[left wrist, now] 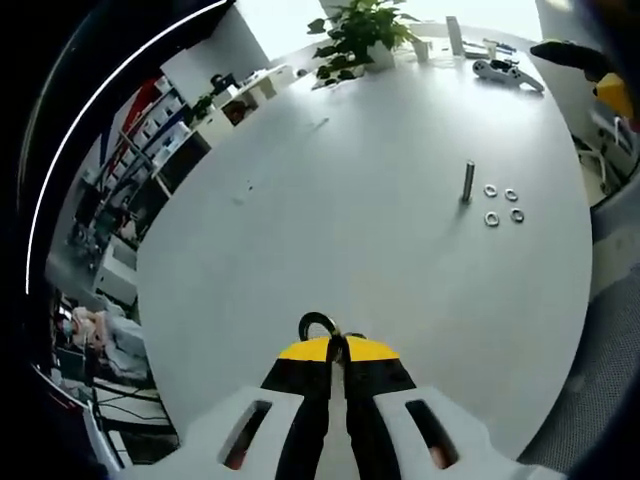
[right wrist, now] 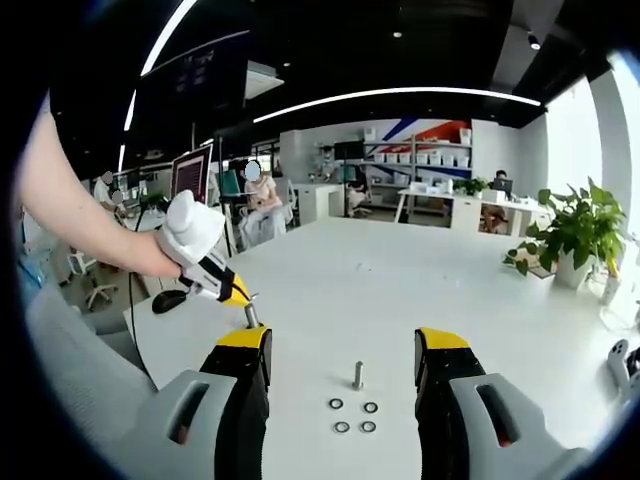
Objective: Place the washer onto the threaded stud by aligning its center hole with the stud, sliding it down to the base, and recovering from edge contact or off-axis alignment until the washer reaches the visible bottom stop.
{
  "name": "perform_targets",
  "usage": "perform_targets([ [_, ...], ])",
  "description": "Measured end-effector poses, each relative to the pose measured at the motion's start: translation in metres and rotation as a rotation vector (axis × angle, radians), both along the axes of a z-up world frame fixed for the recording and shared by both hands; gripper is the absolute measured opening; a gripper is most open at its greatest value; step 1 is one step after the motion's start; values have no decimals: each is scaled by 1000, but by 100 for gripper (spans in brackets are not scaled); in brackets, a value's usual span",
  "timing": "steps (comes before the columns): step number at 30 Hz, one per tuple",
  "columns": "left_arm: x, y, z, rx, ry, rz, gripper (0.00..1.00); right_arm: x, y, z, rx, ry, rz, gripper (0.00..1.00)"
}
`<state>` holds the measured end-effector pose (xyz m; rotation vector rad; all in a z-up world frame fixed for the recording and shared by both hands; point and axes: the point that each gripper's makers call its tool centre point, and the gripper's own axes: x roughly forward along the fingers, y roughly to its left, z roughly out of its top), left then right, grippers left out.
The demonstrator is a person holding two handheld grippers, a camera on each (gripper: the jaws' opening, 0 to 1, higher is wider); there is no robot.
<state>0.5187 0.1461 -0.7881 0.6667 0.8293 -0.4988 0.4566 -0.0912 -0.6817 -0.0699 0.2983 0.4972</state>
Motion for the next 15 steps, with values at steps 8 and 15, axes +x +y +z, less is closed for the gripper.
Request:
perform_targets([
  [8,-6,0,-3,47,18,-30,1,0,0,-1,4,4,0,60],
  [15,-11,0,-7,70,33,-51,1,1,-1,-1,6,4,-5,60],
])
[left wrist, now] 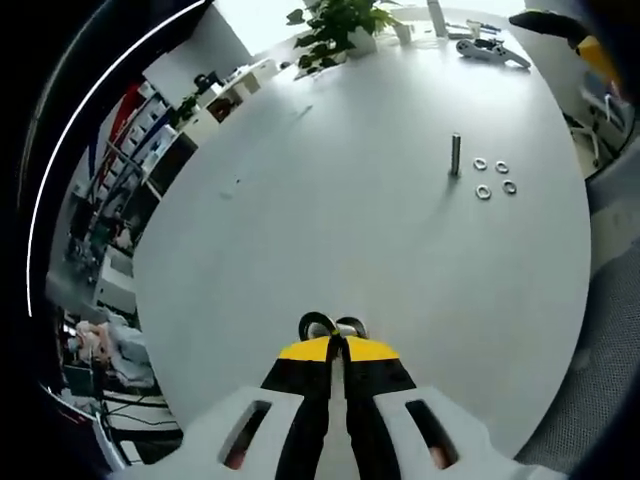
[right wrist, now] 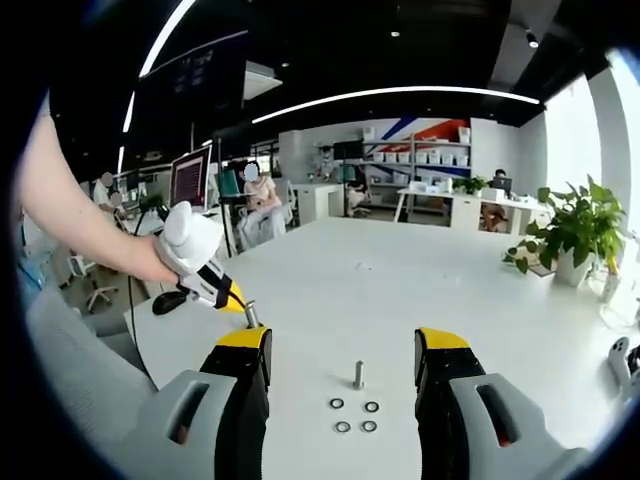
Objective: Place the washer onto the threaded stud by aligning its center hole with the stud, sliding it down to the base, and recovering from edge contact or off-axis alignment until the washer reaches the visible bottom stop.
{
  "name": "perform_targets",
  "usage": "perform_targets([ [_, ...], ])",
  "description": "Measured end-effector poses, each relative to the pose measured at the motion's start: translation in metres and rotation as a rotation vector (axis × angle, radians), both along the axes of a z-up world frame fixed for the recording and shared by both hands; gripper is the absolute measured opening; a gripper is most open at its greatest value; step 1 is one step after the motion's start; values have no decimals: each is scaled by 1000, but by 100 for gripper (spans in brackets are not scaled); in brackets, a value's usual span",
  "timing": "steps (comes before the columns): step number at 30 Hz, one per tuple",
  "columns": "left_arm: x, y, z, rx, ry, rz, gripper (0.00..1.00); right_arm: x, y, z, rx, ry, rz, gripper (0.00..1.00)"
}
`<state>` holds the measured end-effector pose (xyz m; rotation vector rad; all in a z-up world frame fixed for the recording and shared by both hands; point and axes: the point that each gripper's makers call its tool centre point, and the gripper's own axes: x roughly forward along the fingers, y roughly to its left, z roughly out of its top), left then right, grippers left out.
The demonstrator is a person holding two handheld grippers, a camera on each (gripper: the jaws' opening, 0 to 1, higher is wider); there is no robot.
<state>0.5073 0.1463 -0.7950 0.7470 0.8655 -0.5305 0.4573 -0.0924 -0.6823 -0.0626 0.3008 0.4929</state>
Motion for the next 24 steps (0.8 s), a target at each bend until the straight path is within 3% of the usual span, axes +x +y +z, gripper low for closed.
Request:
perform_targets([
  [24,6,5,-8,73,-23,-79,1,-1,0,-3,-10,8,4,60],
])
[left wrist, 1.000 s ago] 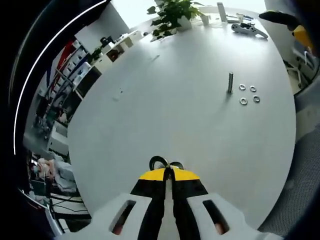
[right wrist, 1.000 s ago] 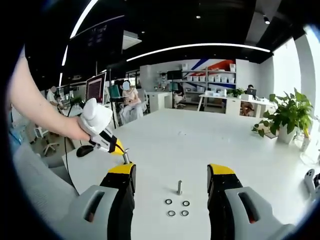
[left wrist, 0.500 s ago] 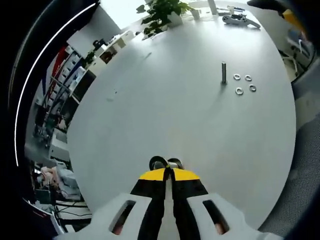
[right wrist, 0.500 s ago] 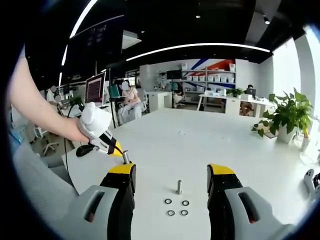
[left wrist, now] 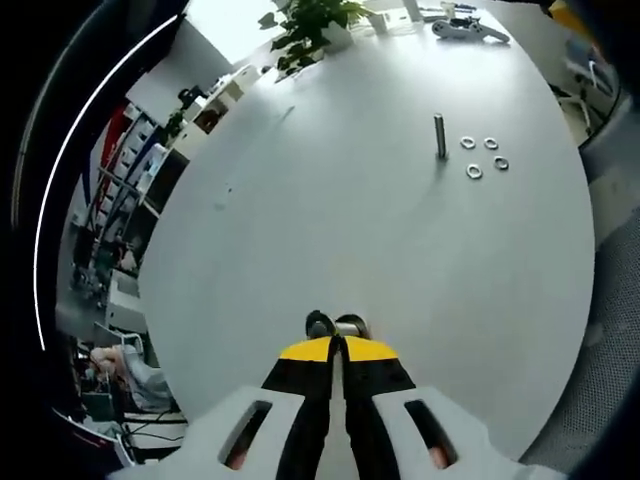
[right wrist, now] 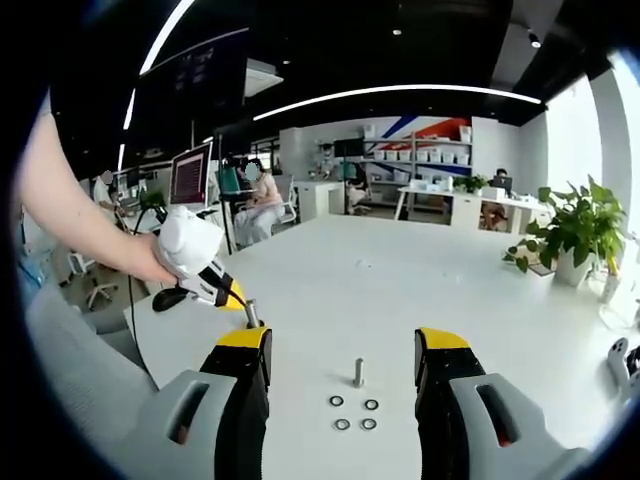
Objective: Place the washer onto the threaded stud by aligning its center hole with the stud, sliding it down to the base, and recovering from edge contact or off-axis alignment until the washer reaches the visible bottom stop.
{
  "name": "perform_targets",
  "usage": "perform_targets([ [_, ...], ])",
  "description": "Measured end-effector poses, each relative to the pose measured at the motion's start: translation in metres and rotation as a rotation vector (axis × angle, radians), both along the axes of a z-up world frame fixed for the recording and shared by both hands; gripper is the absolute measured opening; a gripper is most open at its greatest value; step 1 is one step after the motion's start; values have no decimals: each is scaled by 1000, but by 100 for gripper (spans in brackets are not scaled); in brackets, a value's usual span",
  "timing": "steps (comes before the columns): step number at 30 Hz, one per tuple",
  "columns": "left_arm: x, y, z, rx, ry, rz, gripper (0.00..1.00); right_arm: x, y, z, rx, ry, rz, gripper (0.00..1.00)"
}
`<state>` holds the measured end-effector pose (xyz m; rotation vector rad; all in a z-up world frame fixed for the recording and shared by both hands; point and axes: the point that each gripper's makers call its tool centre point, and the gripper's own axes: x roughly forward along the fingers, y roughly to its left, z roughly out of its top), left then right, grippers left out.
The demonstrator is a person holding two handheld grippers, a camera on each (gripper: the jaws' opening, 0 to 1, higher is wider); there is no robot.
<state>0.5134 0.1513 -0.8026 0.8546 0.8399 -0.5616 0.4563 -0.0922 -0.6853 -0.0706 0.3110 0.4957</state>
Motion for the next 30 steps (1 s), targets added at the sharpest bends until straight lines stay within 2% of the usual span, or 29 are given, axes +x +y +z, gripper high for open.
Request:
perform_targets([
  [9,1,0,3,-44,-6,38,1,0,0,0,1,1,-3,60],
  [13,4,6,7,-152,-23,161,3,0,0,0,1,1,-2,60],
  [15,7,9,10,-178,-34,197,5,0,0,0,2,0,-3,60],
  [24,11,16,27,-288,-83,288,9,-1,1,0,0,1,2,60],
  [26,9,11,33,-334,-95,316,9,-1,1,0,-2,0,3,60],
  [30,6,6,39,-360,-112,325,10,-1,2,-1,-5,4,5,60],
])
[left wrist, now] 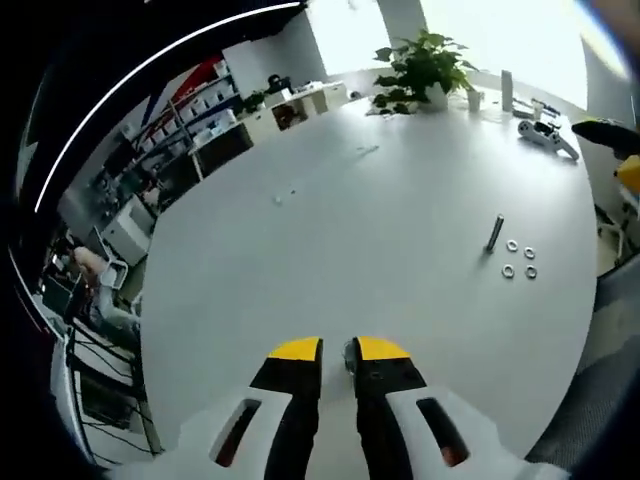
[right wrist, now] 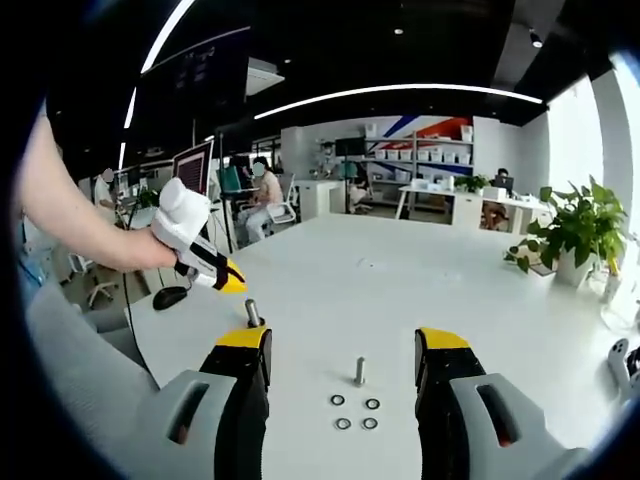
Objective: Place the washer onto the threaded stud by aligning its center hole with the stud, sliding it down to the base, and recovering from edge contact or off-axis alignment until the washer reaches the visible bottom stop.
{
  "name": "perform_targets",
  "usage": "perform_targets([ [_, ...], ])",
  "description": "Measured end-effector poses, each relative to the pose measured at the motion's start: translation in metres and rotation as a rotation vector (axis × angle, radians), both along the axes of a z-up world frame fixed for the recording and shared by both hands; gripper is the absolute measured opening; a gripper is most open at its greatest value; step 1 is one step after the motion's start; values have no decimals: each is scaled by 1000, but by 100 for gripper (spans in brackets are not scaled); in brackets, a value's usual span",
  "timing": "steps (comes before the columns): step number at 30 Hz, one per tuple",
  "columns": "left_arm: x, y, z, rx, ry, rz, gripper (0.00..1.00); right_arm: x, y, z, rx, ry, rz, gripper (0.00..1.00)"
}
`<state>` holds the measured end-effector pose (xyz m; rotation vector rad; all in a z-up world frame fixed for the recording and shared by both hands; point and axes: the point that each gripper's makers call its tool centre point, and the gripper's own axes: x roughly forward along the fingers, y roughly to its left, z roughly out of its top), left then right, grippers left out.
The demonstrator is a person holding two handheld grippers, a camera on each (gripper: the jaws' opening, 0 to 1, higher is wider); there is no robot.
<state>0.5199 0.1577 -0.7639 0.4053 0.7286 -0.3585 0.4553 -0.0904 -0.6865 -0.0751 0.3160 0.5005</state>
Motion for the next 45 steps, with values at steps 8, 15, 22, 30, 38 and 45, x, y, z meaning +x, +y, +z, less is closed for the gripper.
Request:
perform_targets([
  [8,0,-13,20,-100,-55,38,14,0,2,-1,-1,3,5,60],
  [15,-4,-19,26,-141,-86,39,14,-2,7,-3,-8,5,23,60],
  [22,-8,-18,32,-194,-124,64,14,-5,12,-4,-22,8,46,60],
  [30,-7,-8,43,-248,-174,98,16,-5,11,-5,-28,9,47,60],
  [38,-17,-7,55,-306,-234,118,18,-6,10,-6,-33,9,45,60],
  [45,-34,-16,68,-325,-282,106,18,-6,11,-7,-36,7,46,60],
])
